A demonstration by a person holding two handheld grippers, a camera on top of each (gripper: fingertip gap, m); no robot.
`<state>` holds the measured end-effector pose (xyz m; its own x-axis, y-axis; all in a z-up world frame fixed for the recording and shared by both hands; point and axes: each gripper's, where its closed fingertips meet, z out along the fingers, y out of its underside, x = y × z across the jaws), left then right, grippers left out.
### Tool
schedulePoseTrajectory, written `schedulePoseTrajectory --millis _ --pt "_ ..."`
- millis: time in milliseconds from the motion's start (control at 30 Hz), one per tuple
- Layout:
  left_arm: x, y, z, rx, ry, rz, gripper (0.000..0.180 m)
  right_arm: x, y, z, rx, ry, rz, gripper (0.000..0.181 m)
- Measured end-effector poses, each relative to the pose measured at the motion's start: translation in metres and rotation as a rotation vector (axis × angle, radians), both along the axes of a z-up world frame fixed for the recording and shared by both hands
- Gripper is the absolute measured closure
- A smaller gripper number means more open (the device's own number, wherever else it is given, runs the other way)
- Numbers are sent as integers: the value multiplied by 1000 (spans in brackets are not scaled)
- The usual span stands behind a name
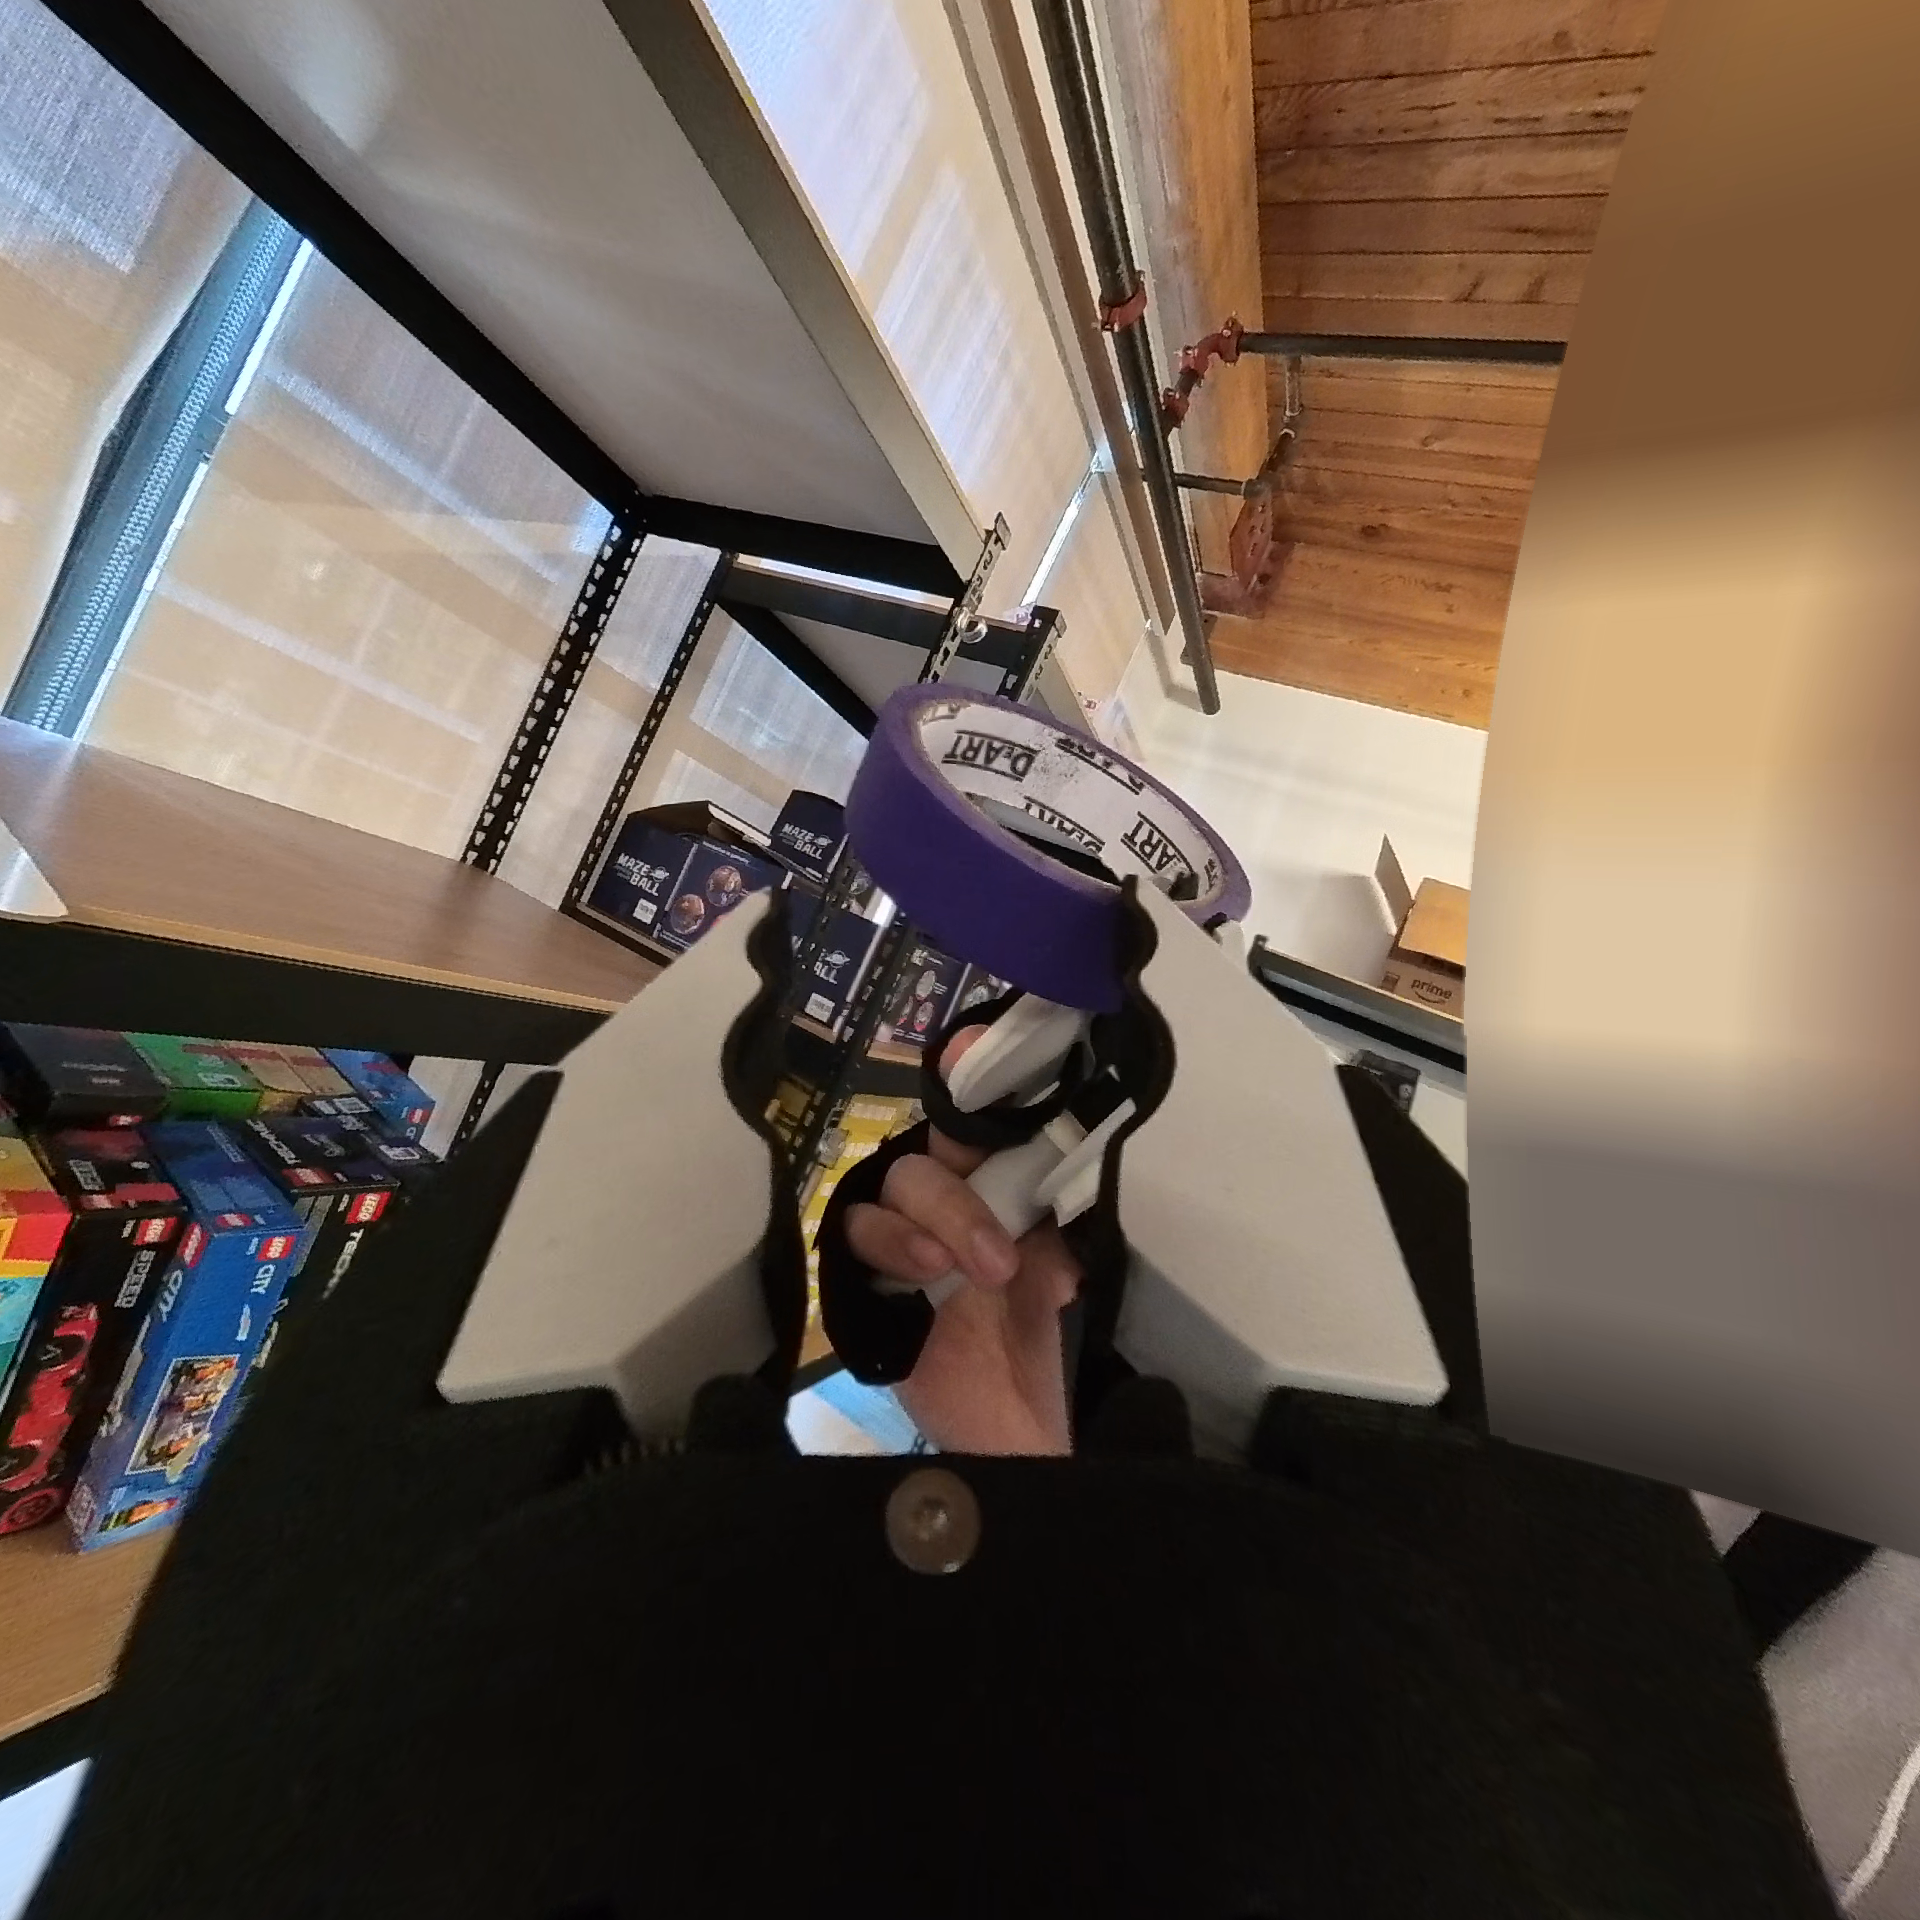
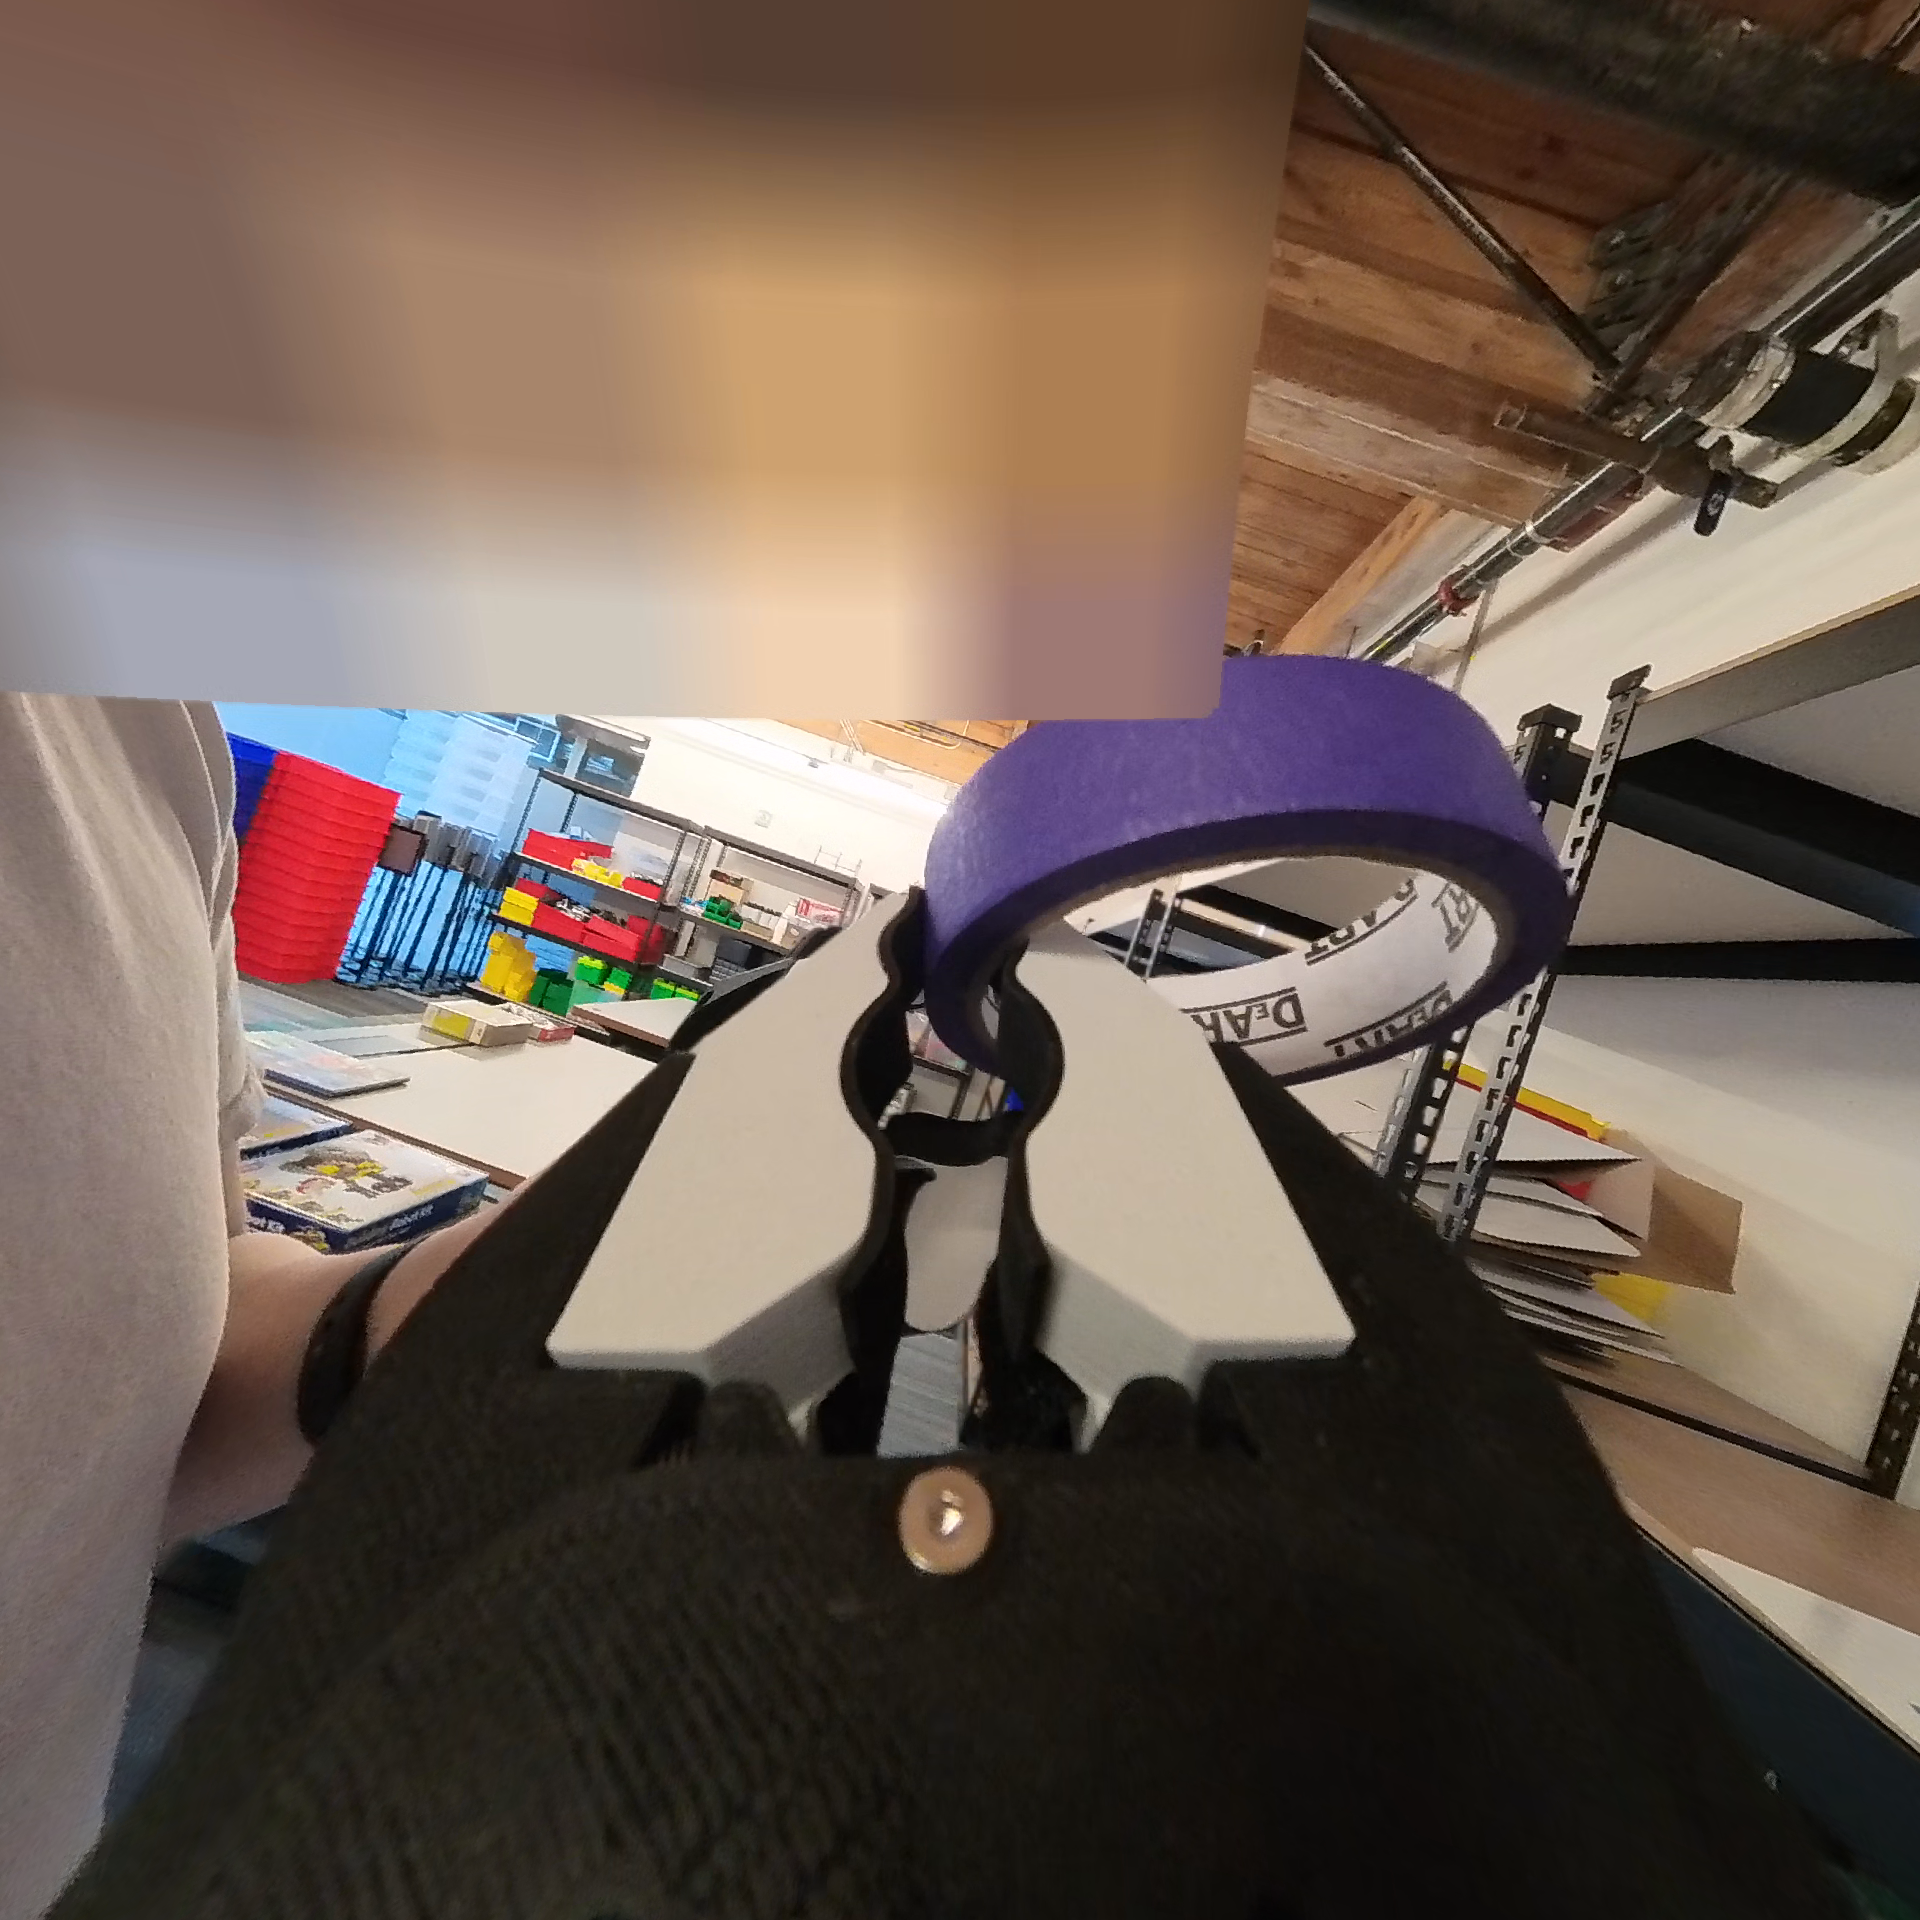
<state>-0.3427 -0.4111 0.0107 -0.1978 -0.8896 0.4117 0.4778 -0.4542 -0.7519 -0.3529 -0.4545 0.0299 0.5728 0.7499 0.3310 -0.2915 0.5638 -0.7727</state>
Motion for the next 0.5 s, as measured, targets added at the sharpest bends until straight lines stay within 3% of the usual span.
schedulePoseTrajectory --millis 500 --pt "2 -2 1 -14 -54 -63 121 4 4 3 -80 82 79 173"
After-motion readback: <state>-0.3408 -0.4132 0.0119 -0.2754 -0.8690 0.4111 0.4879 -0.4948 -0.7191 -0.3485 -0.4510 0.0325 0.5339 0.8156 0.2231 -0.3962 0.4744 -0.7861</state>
